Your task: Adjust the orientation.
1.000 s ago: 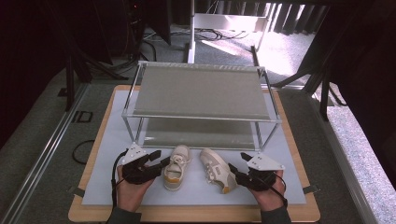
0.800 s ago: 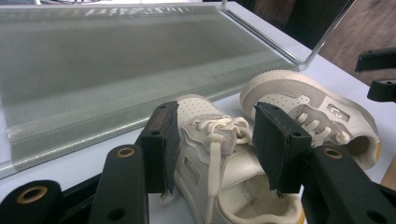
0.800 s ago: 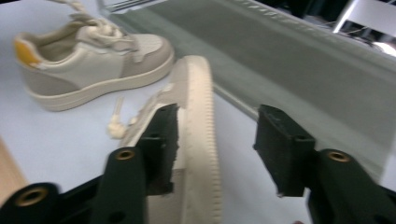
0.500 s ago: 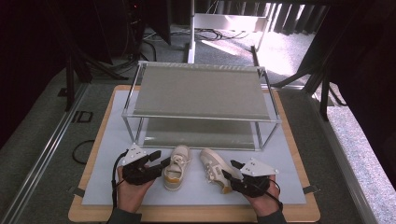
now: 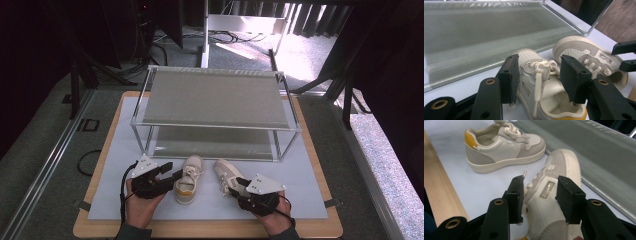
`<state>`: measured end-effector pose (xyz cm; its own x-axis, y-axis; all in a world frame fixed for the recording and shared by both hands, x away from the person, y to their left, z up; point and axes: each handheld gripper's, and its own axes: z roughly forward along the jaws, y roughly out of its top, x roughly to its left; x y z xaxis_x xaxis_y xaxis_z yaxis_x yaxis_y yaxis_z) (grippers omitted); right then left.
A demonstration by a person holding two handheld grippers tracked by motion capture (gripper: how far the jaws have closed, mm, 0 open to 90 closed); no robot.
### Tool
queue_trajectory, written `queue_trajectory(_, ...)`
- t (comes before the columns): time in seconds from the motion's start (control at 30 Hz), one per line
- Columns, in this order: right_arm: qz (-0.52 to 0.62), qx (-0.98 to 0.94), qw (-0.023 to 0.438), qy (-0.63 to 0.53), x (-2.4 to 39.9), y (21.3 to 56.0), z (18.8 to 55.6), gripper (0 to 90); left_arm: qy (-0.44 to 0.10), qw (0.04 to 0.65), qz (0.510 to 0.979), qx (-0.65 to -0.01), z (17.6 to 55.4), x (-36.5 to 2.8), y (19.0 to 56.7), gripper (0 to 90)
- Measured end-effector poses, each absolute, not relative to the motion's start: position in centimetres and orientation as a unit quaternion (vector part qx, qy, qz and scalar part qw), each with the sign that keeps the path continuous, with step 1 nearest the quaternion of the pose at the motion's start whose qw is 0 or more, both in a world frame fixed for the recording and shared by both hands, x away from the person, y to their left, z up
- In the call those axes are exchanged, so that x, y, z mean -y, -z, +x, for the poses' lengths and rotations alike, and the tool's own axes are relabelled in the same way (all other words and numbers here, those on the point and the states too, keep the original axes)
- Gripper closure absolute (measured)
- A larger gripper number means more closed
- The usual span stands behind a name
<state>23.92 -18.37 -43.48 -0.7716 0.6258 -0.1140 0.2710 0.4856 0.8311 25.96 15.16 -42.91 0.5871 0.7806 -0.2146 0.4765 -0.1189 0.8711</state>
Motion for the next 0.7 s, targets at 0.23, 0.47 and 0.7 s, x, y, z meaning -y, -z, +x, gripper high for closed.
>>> queue_trajectory(0.23,0.267,-0.841,0.213,-0.42,18.3,43.8,24.2,52.0,-0.148,0.508,0.732,-0.43,26.1,-15.2,43.0,49.2)
queue_trajectory(0.47,0.269,-0.842,0.221,-0.411,18.7,43.5,24.8,51.8,-0.147,0.508,0.732,-0.431,26.1,-15.2,42.9,49.1)
queue_trajectory(0.7,0.271,-0.844,0.23,-0.401,19.0,43.3,25.3,49.9,-0.146,0.507,0.732,-0.431,26.1,-15.2,43.0,49.1)
